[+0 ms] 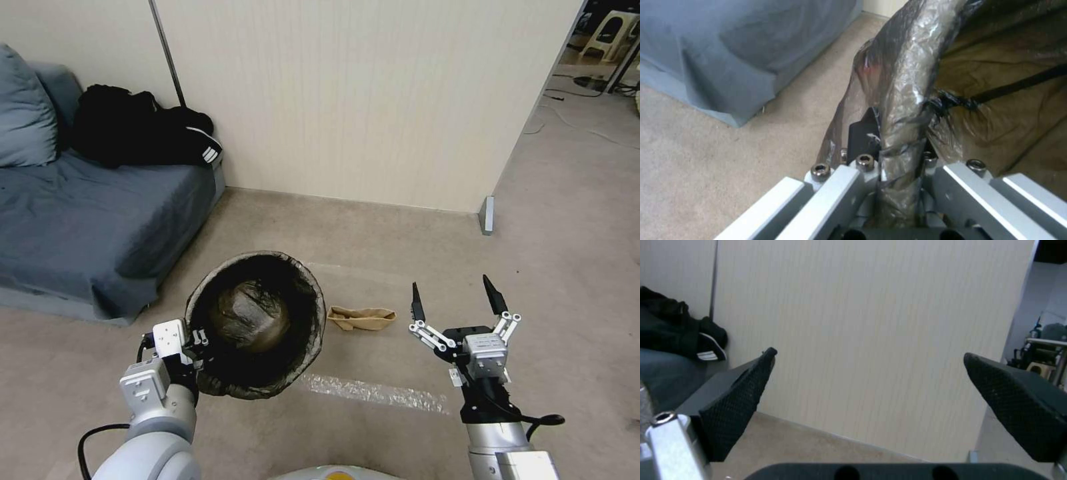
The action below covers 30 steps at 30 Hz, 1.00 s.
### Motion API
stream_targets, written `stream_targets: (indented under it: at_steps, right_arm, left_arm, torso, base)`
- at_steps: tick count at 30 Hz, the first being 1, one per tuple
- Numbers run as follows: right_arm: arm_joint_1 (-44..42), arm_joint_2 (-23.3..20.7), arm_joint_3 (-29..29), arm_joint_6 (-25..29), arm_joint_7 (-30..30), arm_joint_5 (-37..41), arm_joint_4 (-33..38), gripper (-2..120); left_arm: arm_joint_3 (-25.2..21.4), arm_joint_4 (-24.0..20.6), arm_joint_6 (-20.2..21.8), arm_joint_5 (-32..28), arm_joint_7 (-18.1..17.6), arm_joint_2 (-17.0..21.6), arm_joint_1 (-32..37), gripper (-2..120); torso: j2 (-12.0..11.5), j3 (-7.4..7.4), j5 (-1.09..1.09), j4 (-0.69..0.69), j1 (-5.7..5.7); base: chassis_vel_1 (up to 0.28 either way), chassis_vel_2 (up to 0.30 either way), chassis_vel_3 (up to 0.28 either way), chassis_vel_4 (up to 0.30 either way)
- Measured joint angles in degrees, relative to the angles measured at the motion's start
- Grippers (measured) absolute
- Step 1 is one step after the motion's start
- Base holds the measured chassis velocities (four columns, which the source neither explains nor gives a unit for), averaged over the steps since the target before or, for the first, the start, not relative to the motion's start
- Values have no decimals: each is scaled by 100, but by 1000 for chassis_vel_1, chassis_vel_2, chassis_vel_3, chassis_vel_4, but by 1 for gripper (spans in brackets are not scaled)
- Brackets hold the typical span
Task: Pick up the trash bin, then pick up the garbage from the floor and place it into the trash bin.
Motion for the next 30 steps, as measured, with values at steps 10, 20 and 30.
stream_targets:
  at_steps: [10, 20, 30]
  right_arm:
    - [361, 0, 256, 95, -146, 73, -237, 100]
    - [1543, -860, 322, -585, -328, 812, -722, 100]
    - [3021, -1835, 67, -660, -1153, 1382, -2359, 100]
  left_arm:
    - [27, -5, -16, -23, -1, 31, 3, 0]
    - [113, -23, -110, -12, 7, 73, -5, 0]
    - [64, 113, -225, -16, 35, 40, -132, 0]
  torso:
    - [0, 0, 0, 0, -1]
    - [0, 0, 1, 0, 0]
    - [0, 0, 0, 0, 0]
  base:
    - [-2, 6, 3, -3]
    - [0, 0, 0, 0]
    - [0, 0, 0, 0]
